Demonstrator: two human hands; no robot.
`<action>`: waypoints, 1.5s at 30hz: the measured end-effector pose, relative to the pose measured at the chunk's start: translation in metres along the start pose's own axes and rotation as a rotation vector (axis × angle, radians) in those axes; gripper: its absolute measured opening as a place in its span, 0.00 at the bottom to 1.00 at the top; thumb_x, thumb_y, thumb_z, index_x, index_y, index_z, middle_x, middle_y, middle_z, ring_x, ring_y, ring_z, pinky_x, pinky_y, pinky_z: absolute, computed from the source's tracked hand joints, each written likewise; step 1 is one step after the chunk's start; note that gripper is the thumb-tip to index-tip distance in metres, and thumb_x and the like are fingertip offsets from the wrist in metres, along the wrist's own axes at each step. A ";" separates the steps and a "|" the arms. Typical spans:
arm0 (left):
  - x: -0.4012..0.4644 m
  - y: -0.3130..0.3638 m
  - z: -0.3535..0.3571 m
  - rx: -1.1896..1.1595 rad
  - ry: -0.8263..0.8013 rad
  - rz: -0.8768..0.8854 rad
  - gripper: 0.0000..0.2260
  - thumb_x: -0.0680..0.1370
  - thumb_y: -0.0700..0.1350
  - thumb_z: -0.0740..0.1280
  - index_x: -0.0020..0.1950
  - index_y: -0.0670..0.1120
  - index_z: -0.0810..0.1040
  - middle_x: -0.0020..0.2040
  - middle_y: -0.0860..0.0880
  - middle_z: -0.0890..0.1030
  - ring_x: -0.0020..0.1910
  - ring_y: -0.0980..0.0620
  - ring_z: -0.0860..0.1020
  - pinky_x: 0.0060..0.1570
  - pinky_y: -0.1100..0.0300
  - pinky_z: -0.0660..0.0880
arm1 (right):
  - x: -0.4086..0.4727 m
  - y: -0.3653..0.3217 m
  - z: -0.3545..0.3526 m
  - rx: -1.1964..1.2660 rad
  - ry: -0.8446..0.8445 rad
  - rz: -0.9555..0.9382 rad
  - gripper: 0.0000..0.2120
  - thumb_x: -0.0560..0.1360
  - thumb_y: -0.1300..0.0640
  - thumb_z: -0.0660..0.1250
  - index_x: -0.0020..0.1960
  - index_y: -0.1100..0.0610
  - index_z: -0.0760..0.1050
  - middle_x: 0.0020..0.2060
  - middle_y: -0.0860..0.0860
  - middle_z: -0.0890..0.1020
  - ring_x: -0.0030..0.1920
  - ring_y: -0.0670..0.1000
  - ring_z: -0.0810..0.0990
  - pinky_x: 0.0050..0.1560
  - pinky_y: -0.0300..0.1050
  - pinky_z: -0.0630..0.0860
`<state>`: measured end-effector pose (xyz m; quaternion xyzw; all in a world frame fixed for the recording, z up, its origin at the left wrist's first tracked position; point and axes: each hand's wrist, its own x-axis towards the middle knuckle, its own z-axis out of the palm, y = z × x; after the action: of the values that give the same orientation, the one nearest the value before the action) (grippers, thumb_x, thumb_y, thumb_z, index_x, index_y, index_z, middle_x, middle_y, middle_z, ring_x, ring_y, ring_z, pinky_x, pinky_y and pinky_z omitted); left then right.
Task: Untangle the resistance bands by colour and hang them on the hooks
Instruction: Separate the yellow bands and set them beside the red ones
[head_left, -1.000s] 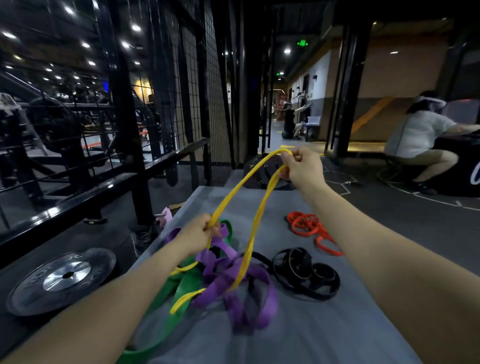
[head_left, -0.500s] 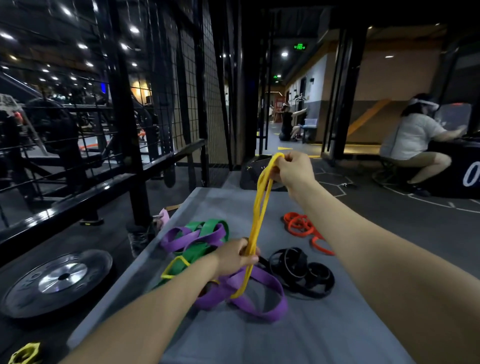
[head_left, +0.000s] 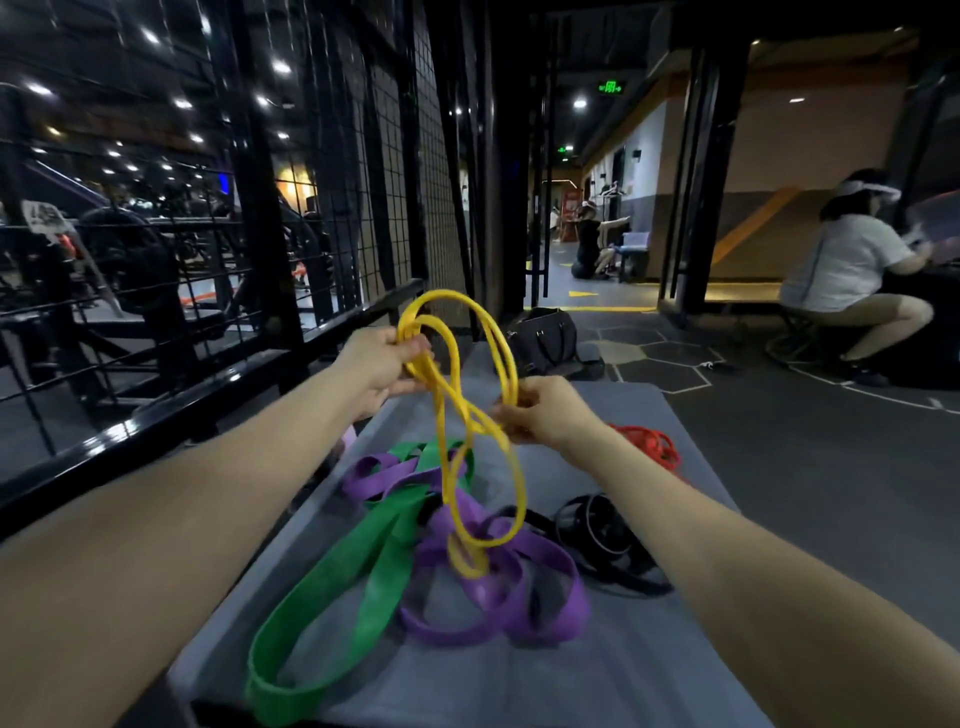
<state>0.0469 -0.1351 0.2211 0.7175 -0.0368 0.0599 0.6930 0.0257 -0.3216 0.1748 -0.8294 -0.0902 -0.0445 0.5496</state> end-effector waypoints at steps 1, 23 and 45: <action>0.000 0.004 0.000 -0.014 0.007 0.004 0.08 0.80 0.37 0.59 0.41 0.42 0.72 0.38 0.44 0.77 0.23 0.57 0.79 0.29 0.59 0.80 | 0.001 -0.003 0.008 0.014 -0.037 -0.010 0.09 0.74 0.62 0.68 0.49 0.69 0.77 0.37 0.59 0.79 0.35 0.52 0.77 0.41 0.43 0.80; 0.003 0.012 0.083 -0.295 -0.050 -0.150 0.09 0.80 0.36 0.57 0.41 0.40 0.71 0.39 0.41 0.76 0.39 0.45 0.77 0.51 0.44 0.75 | -0.007 0.002 -0.028 0.296 -0.089 -0.025 0.11 0.77 0.57 0.65 0.53 0.64 0.76 0.36 0.51 0.79 0.35 0.44 0.77 0.36 0.34 0.71; 0.183 -0.111 0.125 0.416 -0.130 -0.035 0.04 0.79 0.44 0.62 0.46 0.45 0.72 0.41 0.45 0.72 0.45 0.50 0.70 0.46 0.59 0.67 | 0.228 0.108 -0.082 -0.114 0.252 0.139 0.09 0.77 0.60 0.64 0.38 0.59 0.71 0.32 0.54 0.74 0.35 0.53 0.74 0.40 0.47 0.72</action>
<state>0.2474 -0.2503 0.1326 0.8480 -0.0557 0.0078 0.5270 0.2729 -0.4155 0.1488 -0.8514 0.0398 -0.1149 0.5102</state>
